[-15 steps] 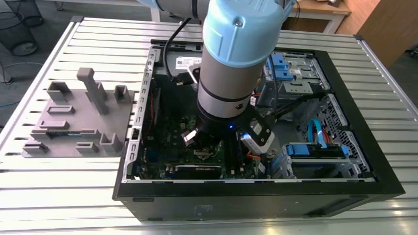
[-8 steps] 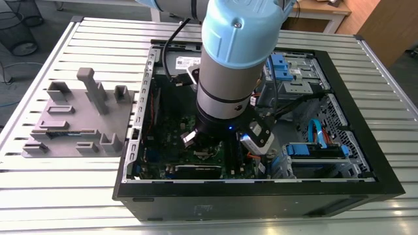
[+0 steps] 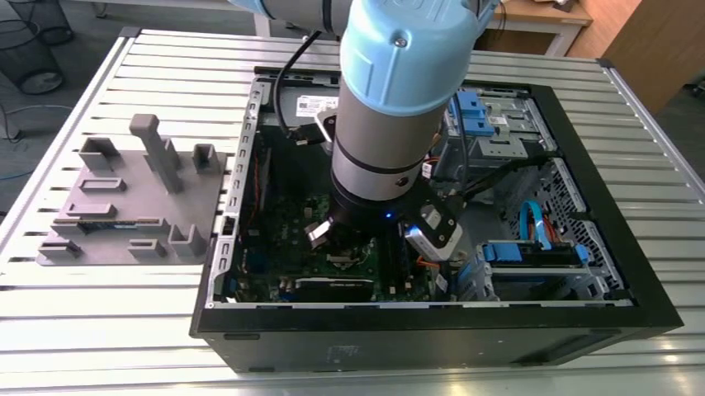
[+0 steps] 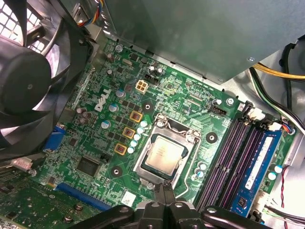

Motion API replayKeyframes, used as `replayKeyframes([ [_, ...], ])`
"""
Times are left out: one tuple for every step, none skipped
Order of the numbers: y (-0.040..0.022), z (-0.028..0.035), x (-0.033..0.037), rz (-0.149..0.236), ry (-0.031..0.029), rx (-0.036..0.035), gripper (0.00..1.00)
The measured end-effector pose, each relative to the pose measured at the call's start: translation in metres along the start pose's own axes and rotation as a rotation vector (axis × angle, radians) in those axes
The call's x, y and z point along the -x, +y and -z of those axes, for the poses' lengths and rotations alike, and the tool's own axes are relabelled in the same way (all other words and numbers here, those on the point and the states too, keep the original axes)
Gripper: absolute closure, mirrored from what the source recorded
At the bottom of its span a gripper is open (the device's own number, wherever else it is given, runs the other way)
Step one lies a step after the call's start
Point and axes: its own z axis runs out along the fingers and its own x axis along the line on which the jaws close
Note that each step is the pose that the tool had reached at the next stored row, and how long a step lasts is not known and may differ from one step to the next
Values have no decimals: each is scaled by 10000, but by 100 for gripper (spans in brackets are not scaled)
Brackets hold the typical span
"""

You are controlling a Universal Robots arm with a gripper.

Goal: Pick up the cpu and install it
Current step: 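Close the cpu cover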

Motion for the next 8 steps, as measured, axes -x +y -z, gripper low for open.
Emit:
replayKeyframes([
  [0,0,0,0,0,0,89],
  [0,0,0,-2,21,9,89],
  [0,-1,0,-7,79,36,89],
  [0,-1,-1,-10,128,57,89],
  [0,-1,-1,-10,131,57,89],
  [0,-1,-1,-11,135,58,89],
  [0,-1,0,-10,137,59,89],
  [0,-1,0,-10,138,60,89],
])
